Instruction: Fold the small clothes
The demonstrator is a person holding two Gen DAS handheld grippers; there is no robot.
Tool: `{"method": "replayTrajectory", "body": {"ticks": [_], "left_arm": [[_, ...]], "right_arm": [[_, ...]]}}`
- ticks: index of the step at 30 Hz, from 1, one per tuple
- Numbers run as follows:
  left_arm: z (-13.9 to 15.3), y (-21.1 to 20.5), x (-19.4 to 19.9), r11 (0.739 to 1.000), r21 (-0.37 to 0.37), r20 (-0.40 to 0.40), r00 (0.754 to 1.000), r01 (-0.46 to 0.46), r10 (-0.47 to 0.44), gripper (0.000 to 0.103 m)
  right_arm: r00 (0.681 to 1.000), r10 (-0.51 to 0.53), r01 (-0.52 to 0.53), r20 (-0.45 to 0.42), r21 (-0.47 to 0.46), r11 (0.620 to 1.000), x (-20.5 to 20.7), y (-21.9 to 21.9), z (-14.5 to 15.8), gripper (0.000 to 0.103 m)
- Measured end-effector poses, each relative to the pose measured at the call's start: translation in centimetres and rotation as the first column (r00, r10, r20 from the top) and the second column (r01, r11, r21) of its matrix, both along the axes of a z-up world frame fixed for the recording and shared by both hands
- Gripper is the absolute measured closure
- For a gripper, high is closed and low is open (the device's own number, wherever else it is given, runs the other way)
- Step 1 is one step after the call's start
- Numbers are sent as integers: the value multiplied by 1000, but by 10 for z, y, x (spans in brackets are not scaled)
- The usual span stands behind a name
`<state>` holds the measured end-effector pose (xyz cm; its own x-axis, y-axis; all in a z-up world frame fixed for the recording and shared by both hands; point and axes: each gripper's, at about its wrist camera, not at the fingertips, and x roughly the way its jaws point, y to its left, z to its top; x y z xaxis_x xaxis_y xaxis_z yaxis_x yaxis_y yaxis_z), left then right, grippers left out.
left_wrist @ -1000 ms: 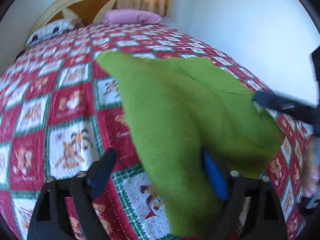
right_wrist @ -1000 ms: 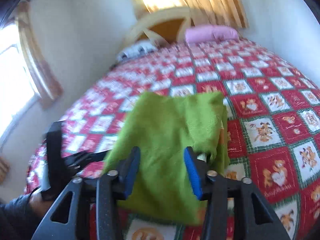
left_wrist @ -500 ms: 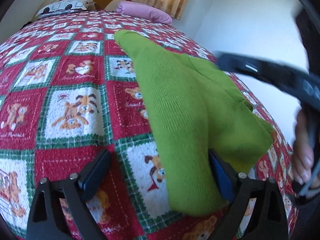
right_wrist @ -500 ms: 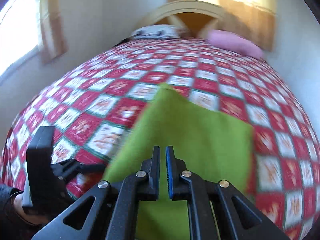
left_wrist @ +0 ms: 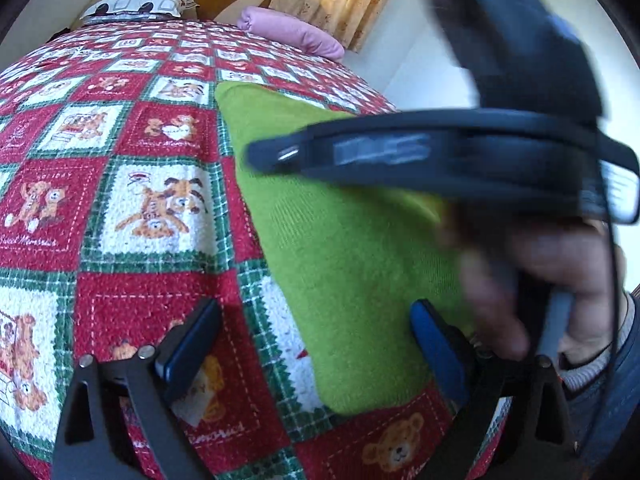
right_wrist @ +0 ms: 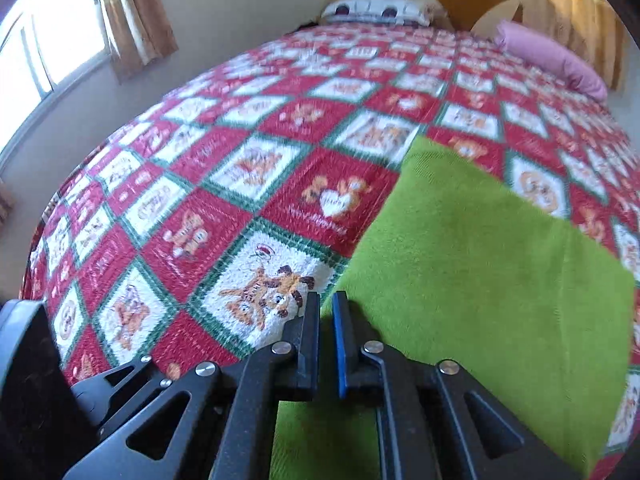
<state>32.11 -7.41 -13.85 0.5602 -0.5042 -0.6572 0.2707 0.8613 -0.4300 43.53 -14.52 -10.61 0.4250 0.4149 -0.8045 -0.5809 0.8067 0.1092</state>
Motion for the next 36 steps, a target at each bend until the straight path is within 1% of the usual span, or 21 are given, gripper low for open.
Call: {"method": "replayTrajectory", "body": {"ticks": [2,3,4,5,7,9,10,11,12,13,15,17,18,20,21,22,23,26,29,33,36], "left_arm": [[0,3,-2,1000,-17,1,1000,-3,3,5],[0,6,-2,999,-33,4,1000,-7,7,5],[0,8,-2,999,-48,6,1000,-11,11,5],[0,10,-3,998,-55,6,1000,-13,14,5],[3,14,-5,997,-72,15,999,-32,33,5],[6,19,-7,995,-78,29,997,-67,70,4],[8,22,-8,993,-83,35,996,-82,86,3],[10,24,-8,991,-91,41,994,-99,103,1],[12,25,-7,989,-93,41,992,-114,118,1],[13,24,-5,989,-85,37,992,-120,124,1],[16,19,1,991,-54,35,992,-122,124,1],[21,12,9,992,2,44,991,-128,128,1],[23,9,13,992,10,51,991,-123,122,1],[28,2,19,992,45,61,991,-118,115,1],[32,-2,25,989,78,70,990,-124,119,1],[33,-3,29,986,104,76,989,-133,126,1],[35,-4,34,980,131,79,987,-152,142,1],[34,-3,52,972,147,60,982,-186,179,1],[23,-8,59,973,159,21,986,-165,164,0],[11,-12,60,978,124,-2,986,-168,170,0],[16,-12,57,975,149,8,986,-165,165,0]], "right_arm": [[997,-39,37,62,45,998,-12,-19,18,77],[994,-61,55,85,69,996,-17,-27,24,60],[989,-92,83,116,77,994,-24,-41,30,53],[978,-129,123,164,47,991,-31,-55,34,53],[963,-183,179,200,34,983,-40,-79,36,53],[941,-284,271,187,92,958,-45,-122,40,53],[913,-369,349,176,132,928,-47,-149,41,53],[898,-411,388,157,160,908,-47,-165,41,53],[895,-430,405,117,186,895,-44,-177,38,53],[900,-431,410,65,209,888,-40,-187,32,53],[906,-420,400,49,227,888,-38,-188,29,53],[931,-365,351,-2,282,893,-35,-182,23,53],[939,-343,339,-37,282,897,-32,-179,18,53],[928,-367,372,-62,195,907,-23,-168,4,80],[924,-376,382,-65,172,908,-23,-168,1,86],[920,-386,391,-63,177,903,-24,-169,2,88],[915,-400,402,-47,189,896,-28,-172,6,88],[900,-436,426,-1,208,880,-41,-184,25,89],[893,-448,434,42,182,882,-50,-191,31,90],[874,-486,484,15,70,872,-37,-201,-8,90],[869,-495,493,-19,134,860,-37,-210,-16,89]]}}
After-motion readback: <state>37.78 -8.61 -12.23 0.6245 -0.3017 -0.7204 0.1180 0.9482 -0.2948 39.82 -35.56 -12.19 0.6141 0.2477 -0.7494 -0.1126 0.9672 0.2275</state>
